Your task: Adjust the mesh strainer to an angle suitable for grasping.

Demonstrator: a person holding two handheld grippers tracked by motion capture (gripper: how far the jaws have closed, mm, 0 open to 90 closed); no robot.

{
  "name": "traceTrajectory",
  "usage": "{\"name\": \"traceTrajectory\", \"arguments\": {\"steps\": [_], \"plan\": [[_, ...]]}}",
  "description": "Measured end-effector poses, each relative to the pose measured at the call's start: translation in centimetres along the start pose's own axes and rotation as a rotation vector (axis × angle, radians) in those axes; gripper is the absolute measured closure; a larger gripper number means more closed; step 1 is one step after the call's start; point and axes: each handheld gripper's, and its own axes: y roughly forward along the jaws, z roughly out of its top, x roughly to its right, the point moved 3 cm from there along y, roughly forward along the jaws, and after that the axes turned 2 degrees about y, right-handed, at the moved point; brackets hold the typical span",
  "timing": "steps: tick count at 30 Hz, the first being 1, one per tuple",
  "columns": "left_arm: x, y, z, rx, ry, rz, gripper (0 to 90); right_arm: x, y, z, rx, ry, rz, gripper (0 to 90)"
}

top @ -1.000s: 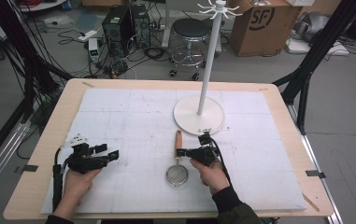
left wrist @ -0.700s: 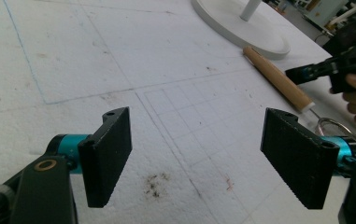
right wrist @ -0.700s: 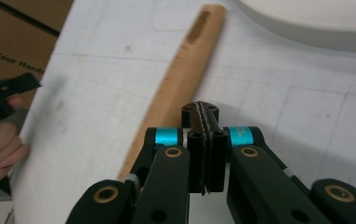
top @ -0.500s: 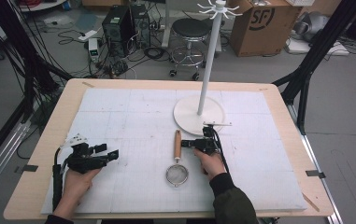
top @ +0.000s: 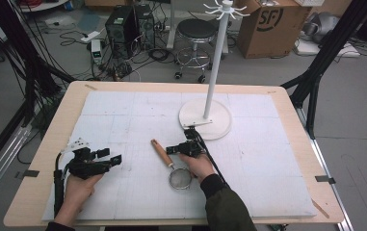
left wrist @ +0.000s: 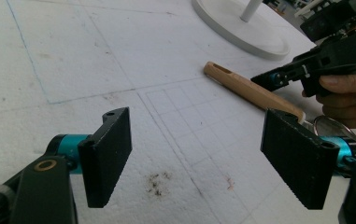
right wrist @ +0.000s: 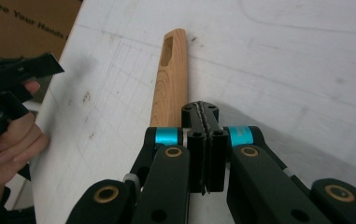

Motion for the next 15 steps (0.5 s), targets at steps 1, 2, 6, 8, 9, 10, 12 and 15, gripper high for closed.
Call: {"name": "traceTrajectory", "arguments": {"steps": [1, 2, 6, 8, 9, 10, 12, 15], "plan": [[0.03, -0.07, 0.01, -0.001, 0.001, -0.001, 25.3, -0.06, 0.13, 0.02, -0.001, 0.003, 0.003, 90.0], [0.01, -0.11, 0.01, 0.001, 0.005, 0.0, 25.3, -0.05, 0.12, 0.04, -0.004, 0.005, 0.005, 90.0], [-0.13, -0.31, -0.04, 0.002, -0.002, 0.007, 25.3, -0.11, 0.11, 0.04, -0.01, -0.008, 0.006, 90.0], [-0.12, -0.31, -0.04, 0.003, -0.003, 0.007, 25.3, -0.2, 0.17, -0.02, -0.023, -0.031, 0.012, 90.0], [-0.1, -0.29, -0.04, 0.005, -0.004, 0.004, 25.3, -0.32, 0.24, -0.1, -0.039, -0.03, 0.025, 90.0], [-0.07, -0.29, -0.03, 0.005, -0.004, 0.004, 25.3, -0.35, 0.32, -0.13, -0.041, -0.037, 0.028, 90.0], [-0.08, -0.31, -0.04, 0.006, -0.008, 0.007, 25.3, -0.36, 0.28, -0.15, -0.05, -0.033, 0.032, 90.0], [-0.17, -0.36, -0.05, 0.004, -0.007, 0.006, 25.3, -0.53, 0.23, -0.22, -0.058, -0.056, 0.021, 90.0]]}}
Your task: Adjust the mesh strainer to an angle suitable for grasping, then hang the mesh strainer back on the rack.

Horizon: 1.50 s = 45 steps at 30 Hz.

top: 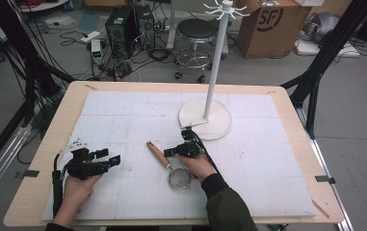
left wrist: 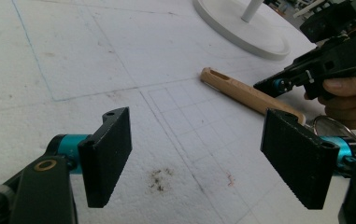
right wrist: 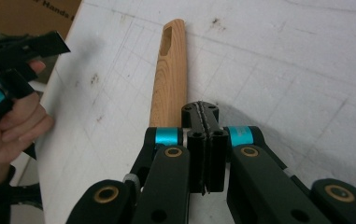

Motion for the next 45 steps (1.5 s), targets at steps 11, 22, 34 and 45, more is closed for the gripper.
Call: {"name": "traceTrajectory", "arguments": {"steps": [11, 22, 34, 45], "plan": [[-0.2, -0.4, 0.0, 0.013, -0.011, -0.002, 25.3, -1.4, -2.1, -0.3, 0.072, -0.065, -0.034, 57.9], [-0.1, -0.4, 0.0, 0.006, -0.005, 0.003, 25.3, -2.9, -3.2, -0.9, 0.071, -0.102, -0.017, 46.6], [-0.1, -0.3, 0.0, 0.009, -0.005, 0.002, 25.3, -3.9, -2.4, -1.7, 0.029, -0.127, -0.042, 46.8], [-0.1, -0.4, 0.1, 0.009, -0.003, 0.0, 25.3, -4.0, -1.3, -2.4, -0.02, -0.137, -0.102, 50.4]]}}
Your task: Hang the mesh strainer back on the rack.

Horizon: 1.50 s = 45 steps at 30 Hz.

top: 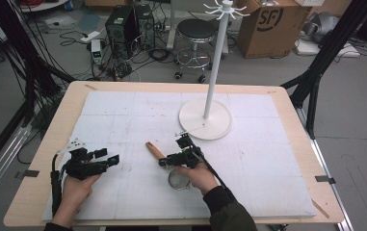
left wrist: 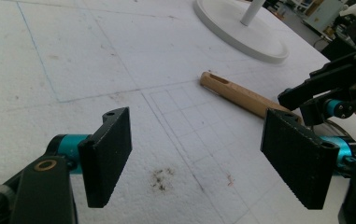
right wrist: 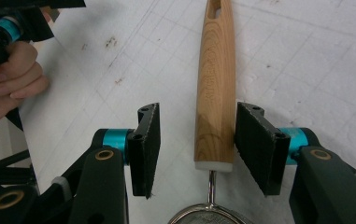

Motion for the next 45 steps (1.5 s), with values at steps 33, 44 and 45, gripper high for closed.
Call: {"name": "traceTrajectory", "arguments": {"steps": [33, 44, 45], "plan": [[0.3, 0.2, 0.2, -0.001, 0.007, -0.014, 25.3, -1.6, 1.2, -0.9, -0.039, -0.16, -0.211, 61.3], [0.5, 0.4, 0.2, -0.003, 0.005, -0.018, 25.4, -2.7, 1.8, -1.2, -0.045, -0.259, -0.336, 64.7], [0.5, 0.4, 0.2, -0.002, 0.006, -0.018, 25.4, -2.7, 1.8, -1.2, -0.047, -0.264, -0.337, 64.7]]}}
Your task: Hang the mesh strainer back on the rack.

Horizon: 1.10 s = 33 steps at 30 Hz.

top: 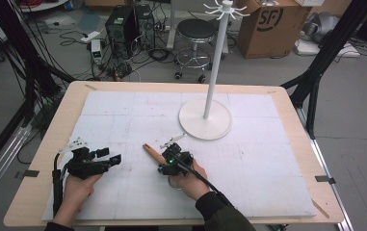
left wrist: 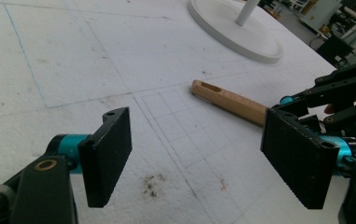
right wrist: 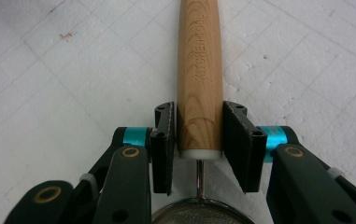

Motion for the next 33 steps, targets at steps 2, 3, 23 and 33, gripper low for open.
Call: {"name": "traceTrajectory", "arguments": {"steps": [2, 3, 23, 33], "plan": [[0.0, 0.0, 0.0, -0.001, 0.001, -0.001, 25.4, 0.0, 0.0, 0.0, 0.0, -0.004, -0.002, 64.8], [0.0, 0.0, 0.0, 0.0, 0.002, 0.001, 25.4, -0.1, 0.0, 0.0, 0.0, -0.008, -0.01, 64.8], [0.0, 0.2, 0.0, -0.009, 0.006, 0.002, 25.3, -1.0, 0.2, 0.4, -0.053, -0.089, -0.086, 66.4], [-0.1, 0.1, -0.1, -0.008, 0.006, 0.007, 25.4, -1.3, 0.1, 0.2, -0.024, -0.142, -0.102, 69.4]]}}
